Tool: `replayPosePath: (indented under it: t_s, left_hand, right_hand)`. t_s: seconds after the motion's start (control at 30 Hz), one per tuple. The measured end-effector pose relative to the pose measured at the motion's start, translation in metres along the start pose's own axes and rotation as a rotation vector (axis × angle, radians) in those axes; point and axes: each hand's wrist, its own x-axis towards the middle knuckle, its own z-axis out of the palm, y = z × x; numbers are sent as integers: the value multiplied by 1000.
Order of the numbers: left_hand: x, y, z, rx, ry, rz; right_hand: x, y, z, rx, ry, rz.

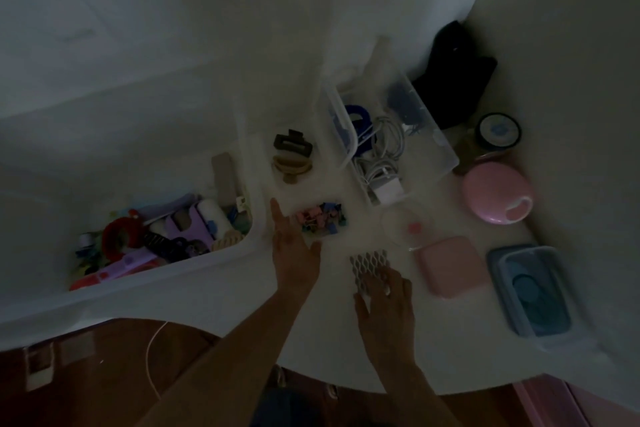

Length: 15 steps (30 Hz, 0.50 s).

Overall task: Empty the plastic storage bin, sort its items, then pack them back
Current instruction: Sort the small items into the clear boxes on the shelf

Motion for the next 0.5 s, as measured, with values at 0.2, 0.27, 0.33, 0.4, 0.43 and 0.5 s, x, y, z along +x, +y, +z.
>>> replayPosePath:
  t_s: [0.2,0.27,0.33,0.4,0.43,0.5]
  left_hand:
    - [-16,3,-9,25,-164,-130]
    - [-34,18,-26,-11,-148,-119]
    - [-51,32,-52,-78,-129,-59]
    - [-66,43,-88,-145,-150,-26]
    - [-72,46,-107,-141,-147,3]
    - [-78,50,-147,-104,-153,60]
  right_hand:
    - [15,-15,-5,-44,-38,21]
    - [11,-25,-22,3,-1,46]
    - [8,-41,-44,84,54,75]
    - [6,-58,-67,164,96,46]
    - [7,-66,-77,205,104,25]
    - [9,-84,-96,266,94,7]
